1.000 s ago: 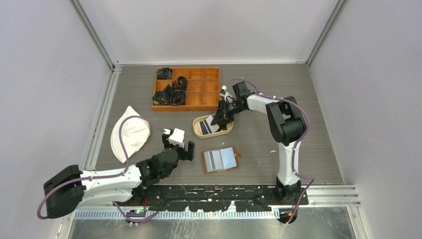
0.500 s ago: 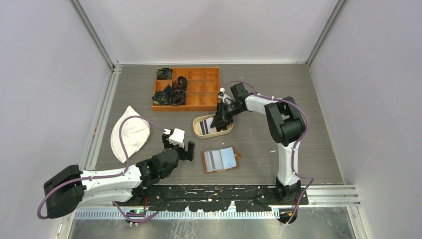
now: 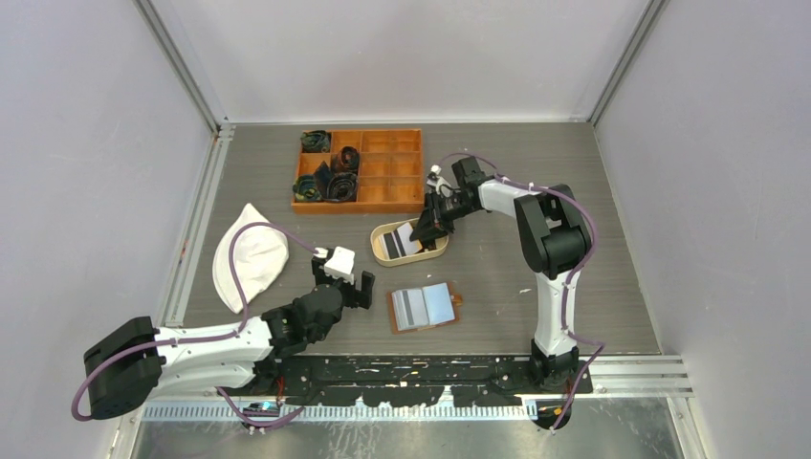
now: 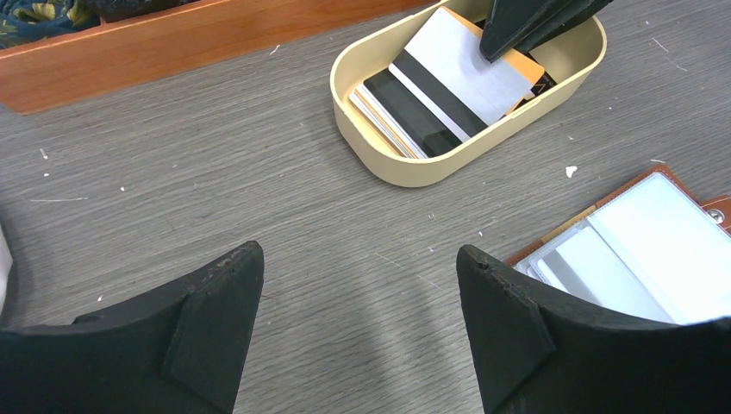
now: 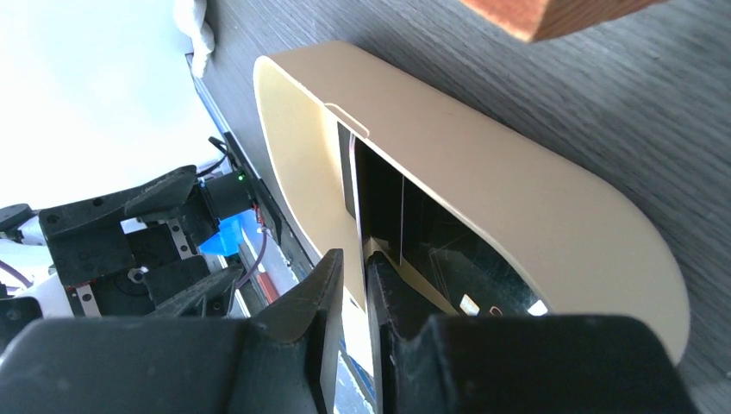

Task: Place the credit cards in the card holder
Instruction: Pick up the credit card from the storage box.

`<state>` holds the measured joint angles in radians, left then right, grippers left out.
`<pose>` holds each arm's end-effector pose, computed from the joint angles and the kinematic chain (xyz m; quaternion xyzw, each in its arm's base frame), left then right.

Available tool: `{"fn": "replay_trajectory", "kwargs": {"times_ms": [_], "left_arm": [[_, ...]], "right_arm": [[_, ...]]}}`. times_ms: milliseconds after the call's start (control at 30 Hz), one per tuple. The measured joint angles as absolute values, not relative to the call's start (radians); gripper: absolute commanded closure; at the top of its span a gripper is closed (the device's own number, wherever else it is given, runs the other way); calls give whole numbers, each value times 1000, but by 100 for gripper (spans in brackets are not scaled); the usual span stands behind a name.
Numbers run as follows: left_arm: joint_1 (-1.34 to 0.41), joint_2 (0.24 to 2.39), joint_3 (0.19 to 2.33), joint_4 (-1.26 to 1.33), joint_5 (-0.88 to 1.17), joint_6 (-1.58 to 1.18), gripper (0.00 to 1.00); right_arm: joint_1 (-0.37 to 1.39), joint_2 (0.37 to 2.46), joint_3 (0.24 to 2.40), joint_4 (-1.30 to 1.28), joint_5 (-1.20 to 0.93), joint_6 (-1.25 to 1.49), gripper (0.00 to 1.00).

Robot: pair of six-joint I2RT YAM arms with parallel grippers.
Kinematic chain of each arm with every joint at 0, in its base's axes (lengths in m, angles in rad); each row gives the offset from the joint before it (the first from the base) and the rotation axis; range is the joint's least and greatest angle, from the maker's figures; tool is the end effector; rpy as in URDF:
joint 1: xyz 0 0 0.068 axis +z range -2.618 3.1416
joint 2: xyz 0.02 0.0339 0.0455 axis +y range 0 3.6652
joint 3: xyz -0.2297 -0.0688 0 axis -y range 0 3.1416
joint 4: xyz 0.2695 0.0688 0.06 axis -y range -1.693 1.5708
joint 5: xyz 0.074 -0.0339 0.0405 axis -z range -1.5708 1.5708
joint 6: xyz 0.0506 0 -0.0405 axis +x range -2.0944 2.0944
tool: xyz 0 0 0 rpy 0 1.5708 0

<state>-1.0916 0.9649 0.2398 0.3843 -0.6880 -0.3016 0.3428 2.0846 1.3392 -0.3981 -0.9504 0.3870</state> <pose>0.1379 -0.1957 0.1307 0.1163 0.7846 -0.1372 0.5934 0.3765 0.1781 0.0807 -0.0778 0.8709 0.4850 0.0166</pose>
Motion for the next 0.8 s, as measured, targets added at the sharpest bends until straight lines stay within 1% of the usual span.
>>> {"fn": "replay_trajectory", "kwargs": {"times_ms": [267,600,733,800], "left_arm": [[-1092,965,240,384,-688,-302,18],[-1092,965,240,384,-688,-302,18],[-1092,965,240,384,-688,-302,18],[-1092,965,240,384,-688,-302,18]], "right_arm": [[325,2083,1339,-398,-969,388,80],[316,2083,1339,-404,-970,388,80],[312,2083,1339,-413,-970,386,88],[312,2083,1339,-420,-966,383,90]]}}
